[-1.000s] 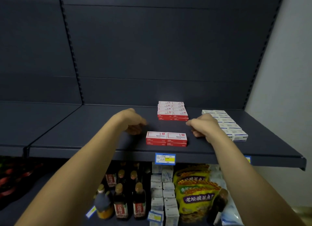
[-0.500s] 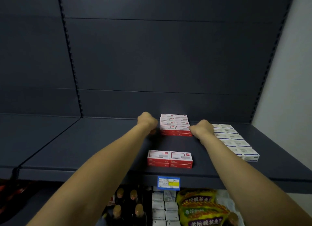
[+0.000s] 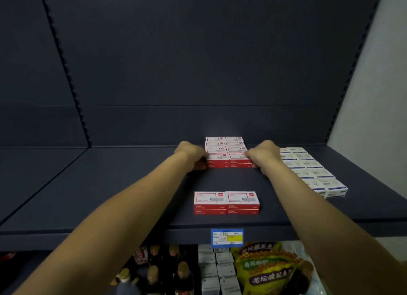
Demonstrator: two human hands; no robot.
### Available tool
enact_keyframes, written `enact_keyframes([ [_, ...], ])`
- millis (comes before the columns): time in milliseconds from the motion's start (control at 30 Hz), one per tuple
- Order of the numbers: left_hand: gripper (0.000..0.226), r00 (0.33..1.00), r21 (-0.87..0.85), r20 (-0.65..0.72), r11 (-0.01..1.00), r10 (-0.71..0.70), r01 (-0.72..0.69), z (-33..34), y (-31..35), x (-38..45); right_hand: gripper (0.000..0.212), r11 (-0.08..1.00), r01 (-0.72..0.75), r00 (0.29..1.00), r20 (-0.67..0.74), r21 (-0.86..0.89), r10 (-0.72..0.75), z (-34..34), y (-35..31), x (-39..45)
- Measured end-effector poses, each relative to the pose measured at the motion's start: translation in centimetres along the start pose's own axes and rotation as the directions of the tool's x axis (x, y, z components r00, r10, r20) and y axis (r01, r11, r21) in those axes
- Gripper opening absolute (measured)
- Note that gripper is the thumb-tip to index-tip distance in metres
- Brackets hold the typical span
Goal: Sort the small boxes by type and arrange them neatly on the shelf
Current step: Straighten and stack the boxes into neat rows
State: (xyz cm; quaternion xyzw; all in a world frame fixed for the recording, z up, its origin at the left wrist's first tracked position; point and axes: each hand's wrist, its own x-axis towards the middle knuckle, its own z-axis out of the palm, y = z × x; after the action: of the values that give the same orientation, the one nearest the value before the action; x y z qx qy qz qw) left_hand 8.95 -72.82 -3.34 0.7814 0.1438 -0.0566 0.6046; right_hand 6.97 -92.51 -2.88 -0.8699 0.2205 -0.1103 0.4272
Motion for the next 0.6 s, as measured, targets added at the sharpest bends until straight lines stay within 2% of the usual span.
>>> enact_keyframes([
  [200,0.023,0.997,0.087,-0.068,0.996,0.021,-0.015,-0.8,-0.6,-0.7,0.015,0.999,0.013,0.996,0.086,0.040,-0.016,-0.1,0.2,-0.7],
  [600,0.017,0.999,0.017,0.033,0.999,-0.029,0.028,-3.4,-1.6,-4.5,0.020,0.988,-0.030,0.950,0.311,0.150,-0.018,-0.7,1.1,-1.8],
])
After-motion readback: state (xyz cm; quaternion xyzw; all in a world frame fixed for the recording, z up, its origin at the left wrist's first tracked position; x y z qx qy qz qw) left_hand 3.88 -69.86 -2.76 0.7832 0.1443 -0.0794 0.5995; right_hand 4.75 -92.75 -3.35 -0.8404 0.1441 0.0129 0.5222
